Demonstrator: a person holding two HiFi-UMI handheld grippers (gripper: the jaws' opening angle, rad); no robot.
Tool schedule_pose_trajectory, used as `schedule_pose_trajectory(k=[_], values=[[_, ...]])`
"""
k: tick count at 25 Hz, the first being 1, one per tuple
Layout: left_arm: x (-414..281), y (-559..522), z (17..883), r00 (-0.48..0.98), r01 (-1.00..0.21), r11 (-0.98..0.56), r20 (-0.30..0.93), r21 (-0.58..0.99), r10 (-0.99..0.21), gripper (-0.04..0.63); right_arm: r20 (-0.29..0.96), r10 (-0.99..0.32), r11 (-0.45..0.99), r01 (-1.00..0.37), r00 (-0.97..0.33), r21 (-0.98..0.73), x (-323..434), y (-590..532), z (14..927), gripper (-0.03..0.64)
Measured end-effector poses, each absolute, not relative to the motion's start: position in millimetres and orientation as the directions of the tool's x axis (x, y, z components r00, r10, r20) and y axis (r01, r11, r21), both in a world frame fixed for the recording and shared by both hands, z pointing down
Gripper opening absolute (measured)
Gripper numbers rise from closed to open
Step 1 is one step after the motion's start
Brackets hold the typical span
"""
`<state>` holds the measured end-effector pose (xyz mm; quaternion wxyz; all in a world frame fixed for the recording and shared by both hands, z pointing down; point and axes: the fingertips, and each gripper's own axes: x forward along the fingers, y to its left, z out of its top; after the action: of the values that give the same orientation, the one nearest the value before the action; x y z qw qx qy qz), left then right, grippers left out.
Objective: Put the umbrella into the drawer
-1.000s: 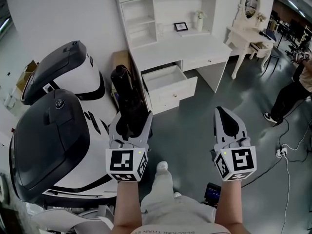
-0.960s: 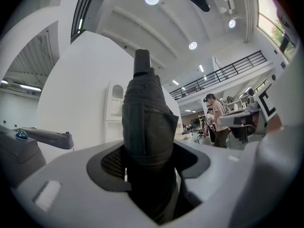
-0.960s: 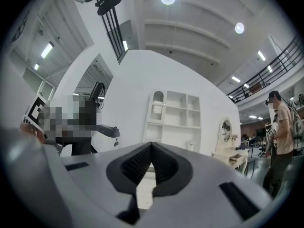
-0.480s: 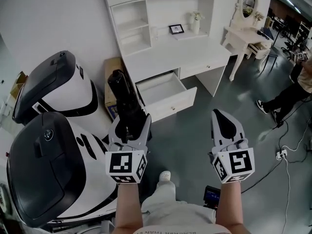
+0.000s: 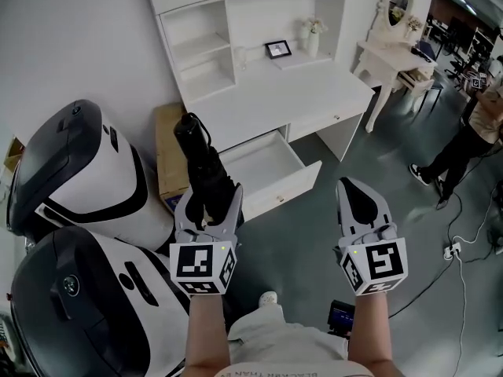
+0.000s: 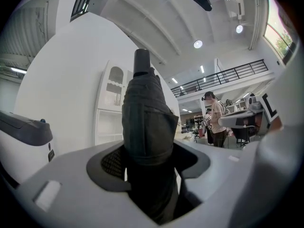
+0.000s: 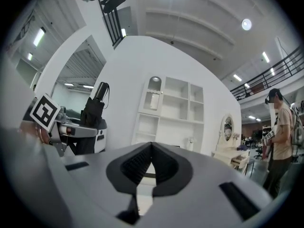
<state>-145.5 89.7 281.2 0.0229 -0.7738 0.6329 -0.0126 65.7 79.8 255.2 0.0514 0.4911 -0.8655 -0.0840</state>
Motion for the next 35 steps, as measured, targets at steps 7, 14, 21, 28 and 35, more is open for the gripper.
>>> schedule_pose_trajectory(k=[7,14,21,28,35], values=[[-165,35,277,0.232,-0.971,-0.231,-0.014,-0.056,-0.973,0.270,0.012,-0.870,0.483,-0.850,-0.492,0.211,44,32,253,0.008],[-170,11,281,0.243,-0.969,-0.243,-0.010,-0.049,-0.970,0.270,0.027,-0.877,0.476,-0.857,-0.480,0.200,40,12,261,0.008],[-165,-14,286,0.252,-0.967,-0.252,0.006,-0.045,-0.968,0.270,0.038,-0.882,0.468,-0.867,-0.469,0.168,48,-13,269,0.006],[-158,-54,288,0.245,-0.968,-0.246,0.008,-0.046,-0.969,0.270,0.043,-0.879,0.474,-0.865,-0.474,0.163,56,-54,272,0.008],[-143,-106,286,0.230,-0.971,-0.231,0.013,-0.057,-0.973,0.270,0.041,-0.872,0.488,-0.859,-0.488,0.158,72,-111,270,0.006]])
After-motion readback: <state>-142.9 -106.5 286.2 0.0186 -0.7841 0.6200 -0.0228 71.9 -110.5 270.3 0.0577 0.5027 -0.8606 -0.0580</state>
